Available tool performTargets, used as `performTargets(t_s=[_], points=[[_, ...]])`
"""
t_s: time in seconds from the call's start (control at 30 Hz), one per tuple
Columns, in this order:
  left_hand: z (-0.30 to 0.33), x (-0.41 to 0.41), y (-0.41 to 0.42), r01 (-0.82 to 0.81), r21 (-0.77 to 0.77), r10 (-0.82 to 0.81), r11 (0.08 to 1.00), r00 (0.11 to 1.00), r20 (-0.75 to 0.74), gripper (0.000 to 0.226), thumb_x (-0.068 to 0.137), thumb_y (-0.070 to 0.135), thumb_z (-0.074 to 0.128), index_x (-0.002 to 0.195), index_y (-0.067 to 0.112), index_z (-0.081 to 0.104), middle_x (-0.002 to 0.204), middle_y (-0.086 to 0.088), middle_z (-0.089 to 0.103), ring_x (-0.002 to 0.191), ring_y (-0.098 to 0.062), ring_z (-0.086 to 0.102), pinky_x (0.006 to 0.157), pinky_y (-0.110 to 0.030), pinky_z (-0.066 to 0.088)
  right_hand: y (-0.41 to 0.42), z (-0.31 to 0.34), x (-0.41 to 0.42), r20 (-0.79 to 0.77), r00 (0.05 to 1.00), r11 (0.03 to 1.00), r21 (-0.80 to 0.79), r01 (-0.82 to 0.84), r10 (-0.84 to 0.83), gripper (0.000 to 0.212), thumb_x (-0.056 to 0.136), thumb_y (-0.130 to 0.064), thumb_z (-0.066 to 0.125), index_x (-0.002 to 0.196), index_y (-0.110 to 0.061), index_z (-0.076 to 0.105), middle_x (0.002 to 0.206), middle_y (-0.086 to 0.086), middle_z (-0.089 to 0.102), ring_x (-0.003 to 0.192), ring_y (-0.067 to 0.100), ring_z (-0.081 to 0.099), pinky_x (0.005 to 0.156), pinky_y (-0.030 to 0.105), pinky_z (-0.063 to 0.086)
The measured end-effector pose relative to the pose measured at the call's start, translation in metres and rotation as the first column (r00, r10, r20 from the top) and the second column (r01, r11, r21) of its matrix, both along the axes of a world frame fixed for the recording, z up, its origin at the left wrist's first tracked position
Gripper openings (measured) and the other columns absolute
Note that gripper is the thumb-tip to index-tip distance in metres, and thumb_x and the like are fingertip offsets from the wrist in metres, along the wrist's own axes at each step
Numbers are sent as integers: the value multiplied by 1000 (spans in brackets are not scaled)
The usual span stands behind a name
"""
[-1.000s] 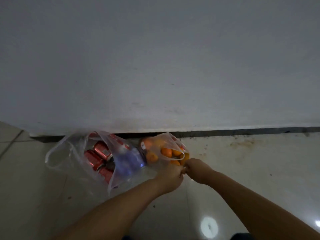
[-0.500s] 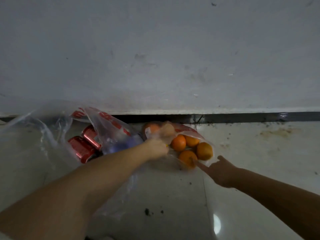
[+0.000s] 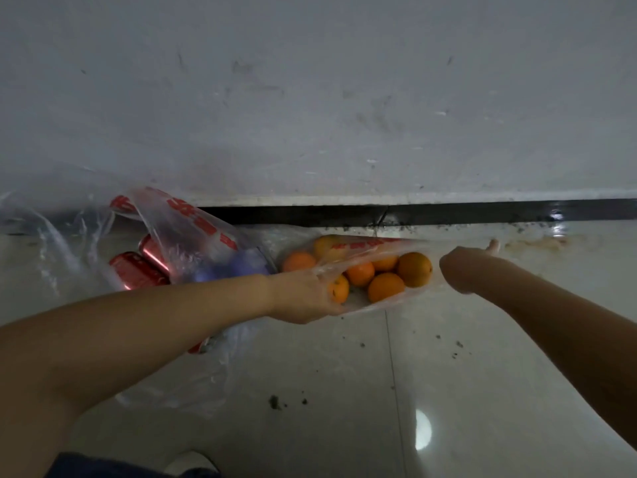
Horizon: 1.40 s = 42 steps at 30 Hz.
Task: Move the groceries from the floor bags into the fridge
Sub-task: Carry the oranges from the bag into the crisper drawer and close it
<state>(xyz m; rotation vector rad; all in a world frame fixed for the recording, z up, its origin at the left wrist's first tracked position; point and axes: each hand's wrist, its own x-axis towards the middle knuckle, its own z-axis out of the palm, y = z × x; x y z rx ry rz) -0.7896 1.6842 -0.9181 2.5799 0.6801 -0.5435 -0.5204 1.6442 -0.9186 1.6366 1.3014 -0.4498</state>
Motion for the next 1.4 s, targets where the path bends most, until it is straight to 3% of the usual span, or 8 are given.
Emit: performTargets(t_s=[0.07, 0.23, 0.37, 0.5, 0.67, 0.83, 1.1, 1.4], points=[[-4, -3, 3, 305, 178, -301, 936, 952, -50, 46, 90, 36, 55, 129, 13, 52, 128, -10, 57, 121, -28, 52, 101, -37, 39, -4, -4, -2, -41, 998, 999, -24, 38, -39, 30, 90, -24, 56, 118, -14, 55, 126, 6, 57, 126, 29, 47, 114, 56, 23], [-28, -33, -5, 34, -109, -73, 993, 922, -380, 41, 99, 29, 38, 137, 14, 38, 130, -18, 49, 119, -38, 48, 97, -47, 42, -9, 5, -36, -425, 813, 912, -271, 307, -399, 52, 94, -47, 48, 136, -15, 43, 126, 14, 58, 106, 26, 62, 84, 33, 51], [-41, -28, -22, 48, -55, -62, 997, 955, -290, 39, 102, 31, 30, 122, 11, 56, 124, -14, 57, 117, -34, 52, 93, -43, 42, -11, -25, -54, -831, 493, 851, 45, 522, -259, 35, 82, -24, 62, 117, -24, 61, 110, 4, 63, 99, 22, 61, 84, 35, 55], [-52, -17, -5, -444, -28, 445, 896, 895, 27, 21, 99, 11, 39, 102, 10, 60, 105, -7, 62, 107, -27, 55, 92, -21, 43, 5, -36, -48, -777, 618, 917, 325, 230, 120, 41, 92, -26, 48, 133, -34, 48, 137, -2, 51, 123, 20, 50, 104, 42, 43], [-67, -19, 24, -427, 268, 470, 864, 874, -122, 38, 97, 11, 36, 134, 6, 40, 135, -17, 50, 126, -31, 47, 104, -37, 37, 14, -57, -44, -683, 720, 910, 367, 190, 125, 60, 94, -40, 43, 148, -39, 18, 156, -1, 21, 143, 28, 23, 111, 58, 27], [-67, -17, 51, -778, -195, 798, 598, 600, 55, 64, 86, 18, 62, 138, 10, 27, 121, -17, 58, 109, -34, 59, 82, -30, 43, 29, -56, -49, -717, 692, 900, 350, 261, 79, 70, 87, -25, 51, 148, -33, 18, 156, 2, 21, 141, 29, 25, 109, 49, 34], [-79, -3, 69, -680, -708, 902, 191, 406, -146, 60, 89, 54, 51, 140, 21, 43, 140, -3, 50, 121, -18, 52, 101, -32, 42, 68, -74, -37, -586, 799, 936, 340, 93, 133, 50, 83, -43, 40, 133, -41, 42, 143, 6, 39, 131, 32, 29, 109, 44, 25], [-71, 5, 56, -420, 151, 385, 895, 898, 213, 28, 95, 33, 46, 110, 11, 55, 112, -11, 59, 96, -30, 61, 72, -35, 48, -5, -48, -53, -406, 716, 676, 726, -125, 568, 40, 76, -36, 69, 110, -16, 58, 111, 10, 61, 100, 31, 61, 78, 40, 52]])
